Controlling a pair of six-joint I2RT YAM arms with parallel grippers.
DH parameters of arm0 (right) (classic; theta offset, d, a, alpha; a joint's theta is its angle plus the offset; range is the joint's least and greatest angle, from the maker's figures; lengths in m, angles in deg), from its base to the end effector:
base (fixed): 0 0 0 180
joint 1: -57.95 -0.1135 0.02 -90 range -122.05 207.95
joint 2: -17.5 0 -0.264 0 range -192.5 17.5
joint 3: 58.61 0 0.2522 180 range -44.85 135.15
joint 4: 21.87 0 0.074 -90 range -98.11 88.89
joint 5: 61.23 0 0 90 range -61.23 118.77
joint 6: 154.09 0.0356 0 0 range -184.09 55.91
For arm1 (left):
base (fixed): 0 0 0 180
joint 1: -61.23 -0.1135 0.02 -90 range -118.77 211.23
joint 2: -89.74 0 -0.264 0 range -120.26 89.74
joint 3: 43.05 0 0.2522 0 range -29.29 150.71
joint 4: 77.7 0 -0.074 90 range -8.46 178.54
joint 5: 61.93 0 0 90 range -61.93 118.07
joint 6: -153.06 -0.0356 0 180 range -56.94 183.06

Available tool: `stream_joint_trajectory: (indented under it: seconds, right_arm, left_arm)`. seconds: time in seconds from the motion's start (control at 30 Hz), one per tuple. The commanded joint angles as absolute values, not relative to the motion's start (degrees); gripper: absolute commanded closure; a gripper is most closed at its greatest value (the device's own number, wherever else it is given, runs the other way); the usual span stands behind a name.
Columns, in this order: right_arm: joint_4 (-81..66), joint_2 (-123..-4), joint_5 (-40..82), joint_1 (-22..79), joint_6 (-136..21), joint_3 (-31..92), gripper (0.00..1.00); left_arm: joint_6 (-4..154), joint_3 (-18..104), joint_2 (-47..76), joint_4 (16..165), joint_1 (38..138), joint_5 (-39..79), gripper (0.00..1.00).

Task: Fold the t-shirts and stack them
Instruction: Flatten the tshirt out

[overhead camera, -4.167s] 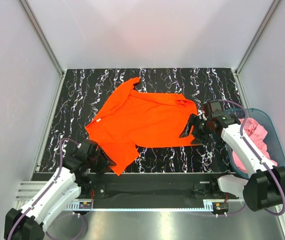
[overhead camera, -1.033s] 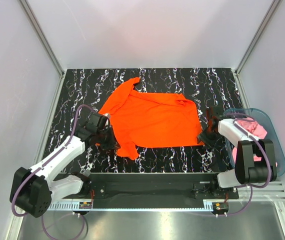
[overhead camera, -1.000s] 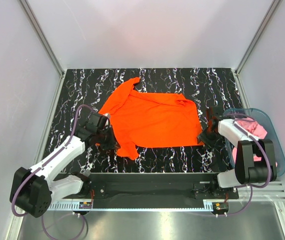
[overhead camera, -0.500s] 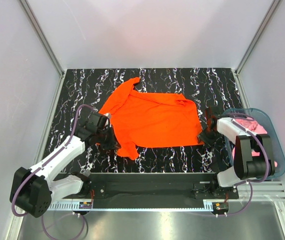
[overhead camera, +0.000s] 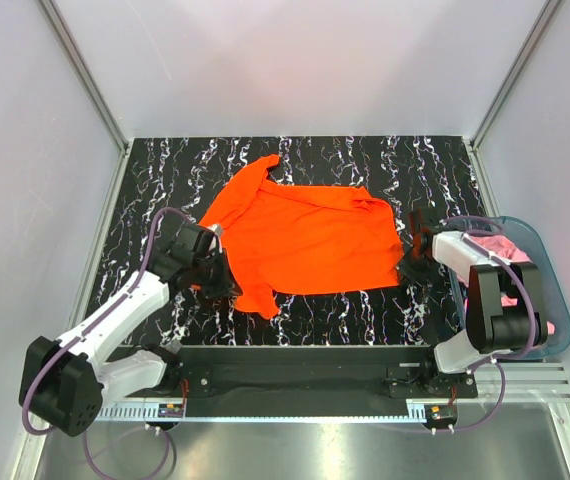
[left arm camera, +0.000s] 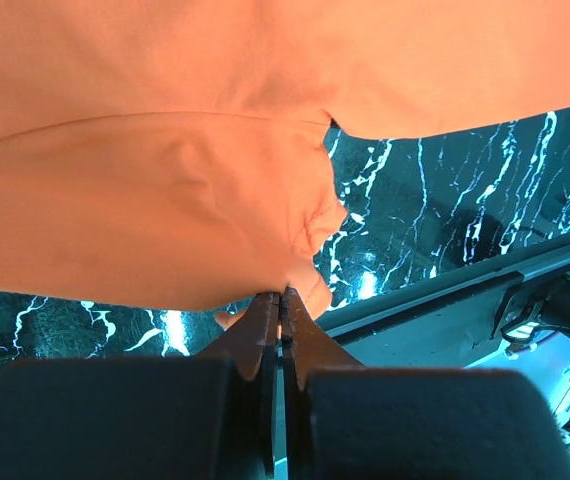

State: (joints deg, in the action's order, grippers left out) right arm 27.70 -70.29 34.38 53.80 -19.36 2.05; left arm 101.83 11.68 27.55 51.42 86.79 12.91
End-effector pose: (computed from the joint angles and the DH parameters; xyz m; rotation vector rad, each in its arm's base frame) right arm 0.2590 0.0153 0.1558 1.0177 2.7050 0.0105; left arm 0.1798 -0.0963 0.2220 -0.2111 2.7164 -0.7177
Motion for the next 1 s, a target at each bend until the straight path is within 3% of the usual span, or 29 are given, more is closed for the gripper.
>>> stream_joint_trajectory:
  seconds: [0.0,0.27,0.6,0.97]
  right_arm:
    - [26.24,-68.12,33.96,53.38,-22.43,1.03,1.00]
    - [30.47,-58.88,28.86,53.38,-22.34,7.88,1.00]
    - [42.15,-54.14,27.46,53.38,-23.14,30.80,1.00]
    - [49.10,-32.70,22.46,53.38,-23.66,41.89,1.00]
  left_arm:
    - [100.33,16.58,30.06,52.24,86.89,14.08,1.00]
    - [96.64,27.12,30.33,51.36,86.89,20.33,1.00]
    - [83.03,56.00,28.39,50.66,86.80,29.65,1.00]
    - [75.28,81.17,37.00,48.03,86.80,16.12,1.00]
